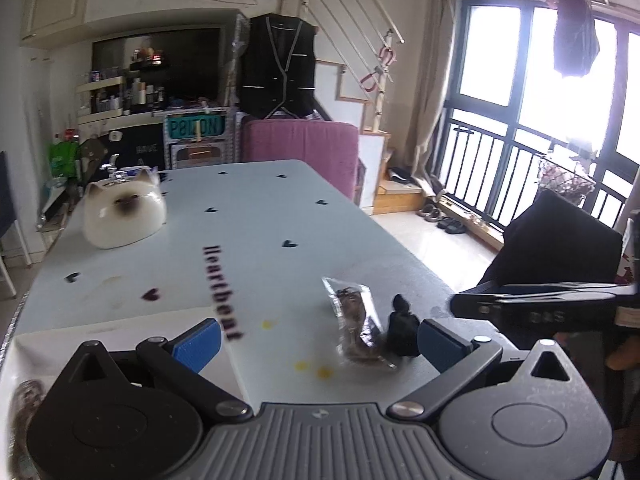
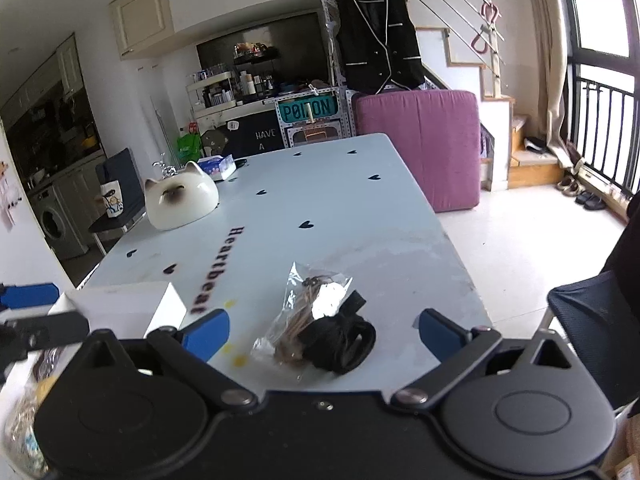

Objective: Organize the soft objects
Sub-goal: 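Move both tools back toward the second cord bag and the black cloth item, then grasp the second cord bag with the left tool while the right tool grasps the black cloth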

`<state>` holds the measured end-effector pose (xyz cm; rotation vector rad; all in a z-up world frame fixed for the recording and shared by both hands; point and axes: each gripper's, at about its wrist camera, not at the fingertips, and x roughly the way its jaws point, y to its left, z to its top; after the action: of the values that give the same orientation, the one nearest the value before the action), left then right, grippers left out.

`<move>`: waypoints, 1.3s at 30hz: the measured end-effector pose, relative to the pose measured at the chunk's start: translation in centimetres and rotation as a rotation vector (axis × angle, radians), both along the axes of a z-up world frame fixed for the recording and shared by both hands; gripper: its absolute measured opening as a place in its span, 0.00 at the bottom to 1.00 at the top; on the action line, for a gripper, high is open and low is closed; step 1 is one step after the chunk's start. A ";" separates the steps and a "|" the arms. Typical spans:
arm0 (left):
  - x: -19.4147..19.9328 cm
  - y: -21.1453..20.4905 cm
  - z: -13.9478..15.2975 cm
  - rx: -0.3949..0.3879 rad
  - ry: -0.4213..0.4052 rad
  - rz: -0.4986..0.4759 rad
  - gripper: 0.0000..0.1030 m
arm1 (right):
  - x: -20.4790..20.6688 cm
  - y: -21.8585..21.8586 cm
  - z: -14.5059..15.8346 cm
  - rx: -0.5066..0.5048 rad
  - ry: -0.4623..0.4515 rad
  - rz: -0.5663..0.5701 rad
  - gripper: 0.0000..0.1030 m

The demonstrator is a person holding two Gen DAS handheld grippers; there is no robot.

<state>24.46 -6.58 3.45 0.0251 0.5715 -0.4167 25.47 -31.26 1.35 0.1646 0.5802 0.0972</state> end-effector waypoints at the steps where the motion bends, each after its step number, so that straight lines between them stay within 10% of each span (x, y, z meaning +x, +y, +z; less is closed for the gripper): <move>1: 0.3 -0.2 -0.2 0.000 0.002 -0.006 1.00 | 0.6 -0.3 -0.3 0.015 0.005 0.002 0.90; 8: 2.5 -1.6 -1.6 0.011 0.012 -0.026 0.99 | 5.3 -2.8 -4.6 0.307 0.143 -0.084 0.77; 18: 4.6 -2.6 -3.4 0.023 0.039 -0.065 0.94 | 9.4 -3.2 -9.2 0.458 0.286 -0.186 0.54; 27: 6.2 -3.7 -4.1 -0.006 0.087 -0.086 0.90 | 9.9 -2.7 -9.8 0.407 0.277 -0.137 0.26; 39: 9.7 -8.7 -7.1 0.036 0.165 -0.127 0.78 | 6.7 -4.5 -9.2 0.299 0.198 -0.115 0.22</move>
<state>34.13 -15.31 -3.66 0.0625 0.7425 -0.5351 32.20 -35.79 -7.86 0.5019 0.7505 0.0560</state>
